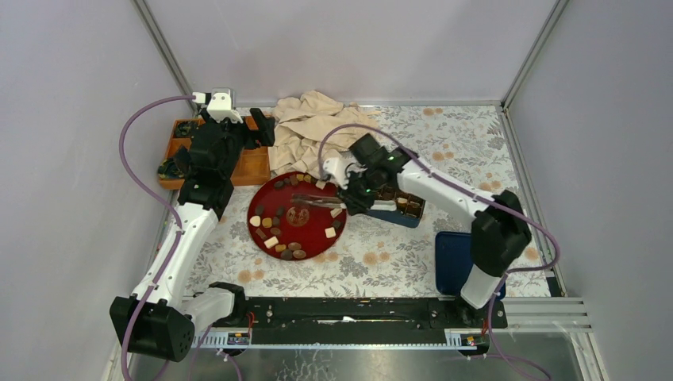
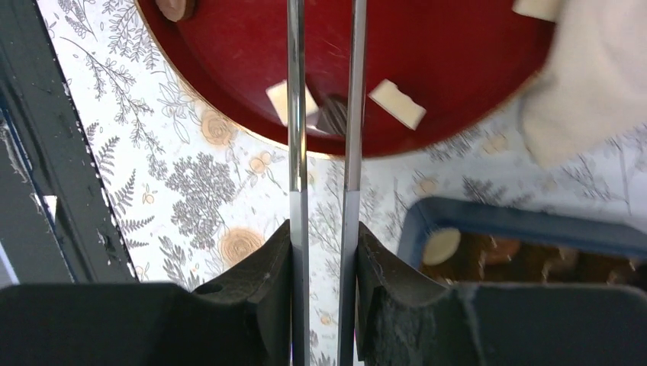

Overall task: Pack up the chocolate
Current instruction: Place the fake chocolate in the packing box.

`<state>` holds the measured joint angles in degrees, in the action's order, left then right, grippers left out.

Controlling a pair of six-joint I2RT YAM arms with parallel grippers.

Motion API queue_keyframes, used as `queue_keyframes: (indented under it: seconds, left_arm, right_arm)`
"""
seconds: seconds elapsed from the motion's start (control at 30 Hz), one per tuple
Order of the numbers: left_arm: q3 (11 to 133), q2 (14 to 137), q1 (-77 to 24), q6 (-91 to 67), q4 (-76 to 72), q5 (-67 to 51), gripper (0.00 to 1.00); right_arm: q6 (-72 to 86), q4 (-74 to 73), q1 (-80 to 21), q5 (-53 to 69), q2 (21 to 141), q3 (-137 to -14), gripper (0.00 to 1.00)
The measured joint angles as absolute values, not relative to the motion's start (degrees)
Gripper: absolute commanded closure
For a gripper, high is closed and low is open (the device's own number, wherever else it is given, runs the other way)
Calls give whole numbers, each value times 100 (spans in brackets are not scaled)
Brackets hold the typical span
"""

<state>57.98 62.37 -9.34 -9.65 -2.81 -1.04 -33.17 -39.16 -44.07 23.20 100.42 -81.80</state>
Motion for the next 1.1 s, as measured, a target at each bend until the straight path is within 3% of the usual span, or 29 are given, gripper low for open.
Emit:
queue_keyframes:
  seconds: [0.27, 0.67, 0.9, 1.1]
  left_arm:
    - [5798, 6237, -934, -965, -281, -104, 1]
    - [5739, 6228, -934, -967, -283, -130, 1]
    - [5739, 6228, -934, -969, -283, -161, 1]
    - [5739, 6228, -934, -972, -285, -207, 1]
  right_arm:
    - [-3522, -4368, -2434, 3133, 9203, -8066, 96]
    - [-3295, -4440, 222, 2515, 7161, -6125, 91]
    - [-3168, -4281, 419, 2180, 7085, -5911, 90]
    - [-3111, -4171, 419, 1892, 7063, -5566, 84]
